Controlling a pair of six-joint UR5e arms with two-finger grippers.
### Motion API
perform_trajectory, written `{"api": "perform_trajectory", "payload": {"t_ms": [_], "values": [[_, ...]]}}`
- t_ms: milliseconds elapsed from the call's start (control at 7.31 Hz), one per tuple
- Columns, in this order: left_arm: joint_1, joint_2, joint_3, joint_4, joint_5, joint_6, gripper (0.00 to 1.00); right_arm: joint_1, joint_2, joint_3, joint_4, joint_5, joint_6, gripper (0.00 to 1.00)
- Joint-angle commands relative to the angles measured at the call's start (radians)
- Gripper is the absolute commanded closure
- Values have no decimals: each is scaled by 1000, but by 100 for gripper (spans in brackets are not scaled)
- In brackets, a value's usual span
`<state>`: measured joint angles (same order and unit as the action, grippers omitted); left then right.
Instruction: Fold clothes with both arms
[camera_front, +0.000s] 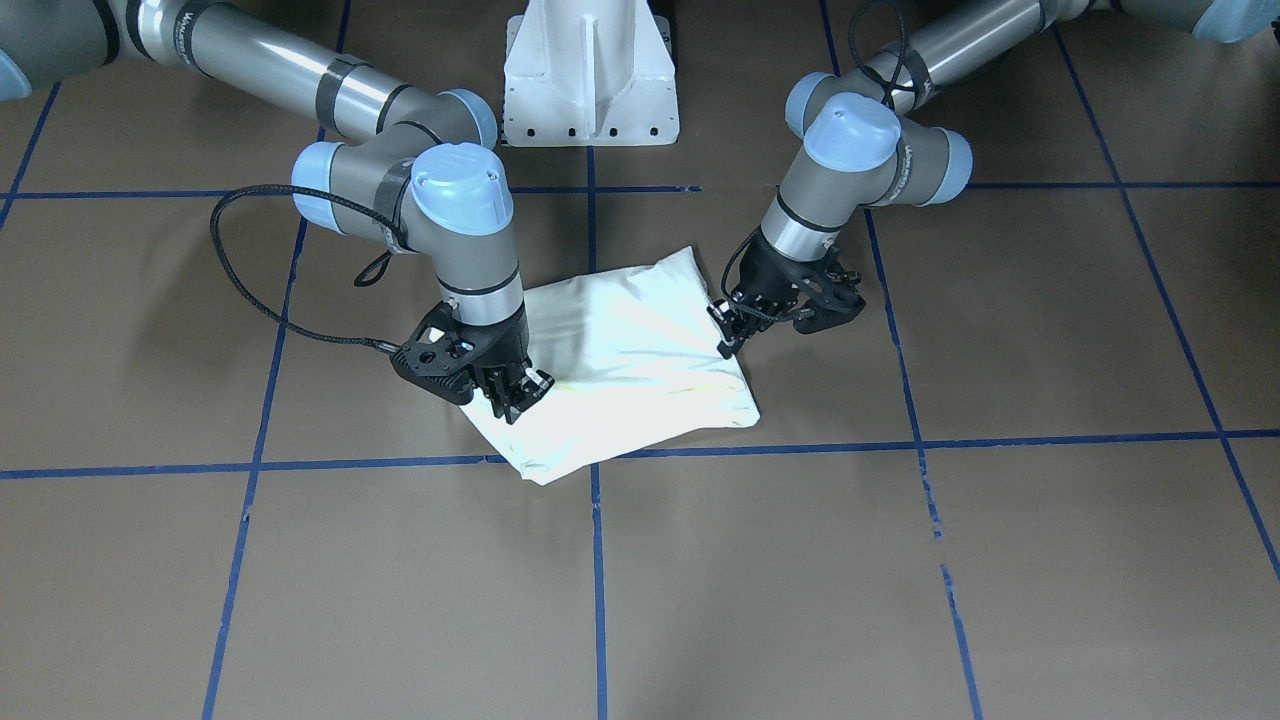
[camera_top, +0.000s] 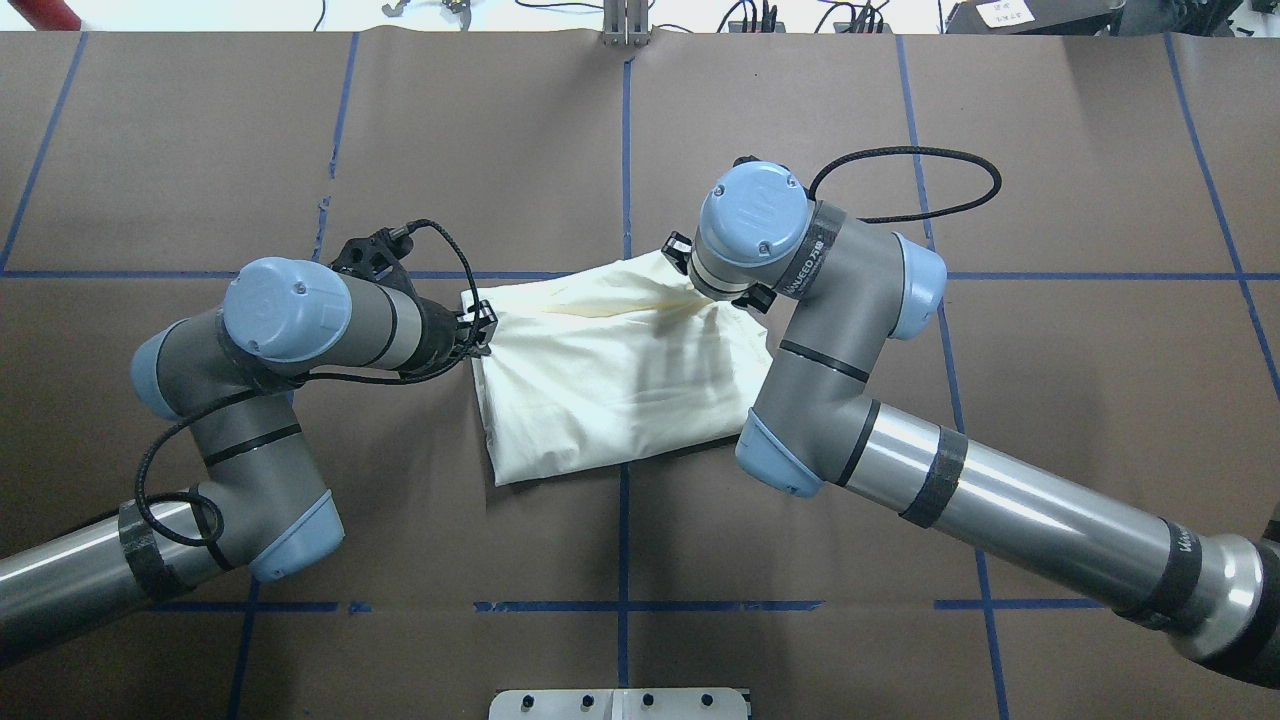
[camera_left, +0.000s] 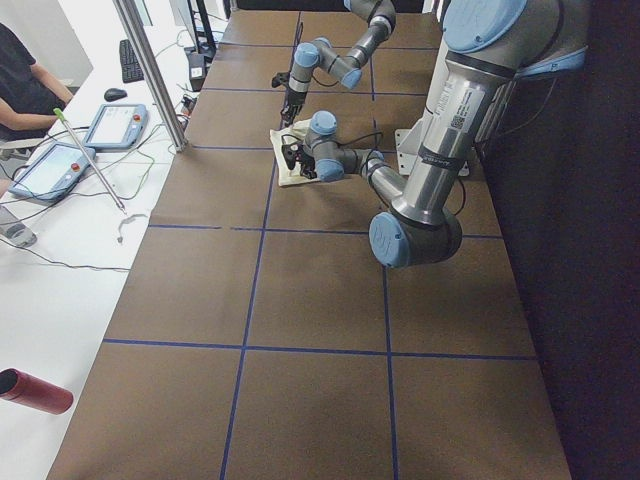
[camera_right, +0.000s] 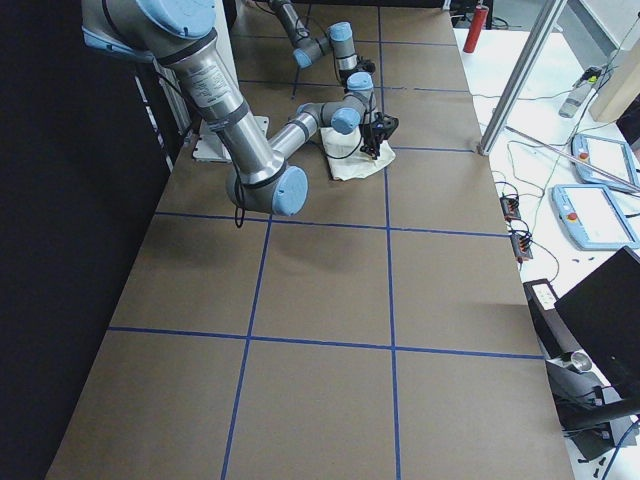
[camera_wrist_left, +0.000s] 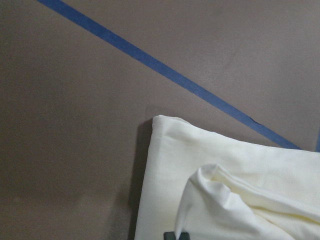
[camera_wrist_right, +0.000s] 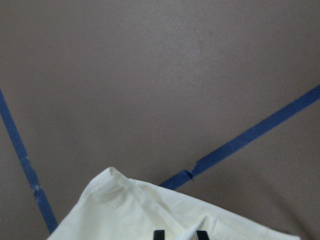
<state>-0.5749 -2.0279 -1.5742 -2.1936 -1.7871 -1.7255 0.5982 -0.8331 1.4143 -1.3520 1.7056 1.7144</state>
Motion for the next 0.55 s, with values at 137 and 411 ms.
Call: {"api": "perform_trajectory", "payload": {"t_ms": [137, 411], "values": [[-49, -26, 62, -32, 0, 10, 87, 18, 14, 37, 1, 47, -13, 0], [-105, -37, 46, -44, -81, 61, 60, 15, -3, 77, 2, 54, -12, 0]]}}
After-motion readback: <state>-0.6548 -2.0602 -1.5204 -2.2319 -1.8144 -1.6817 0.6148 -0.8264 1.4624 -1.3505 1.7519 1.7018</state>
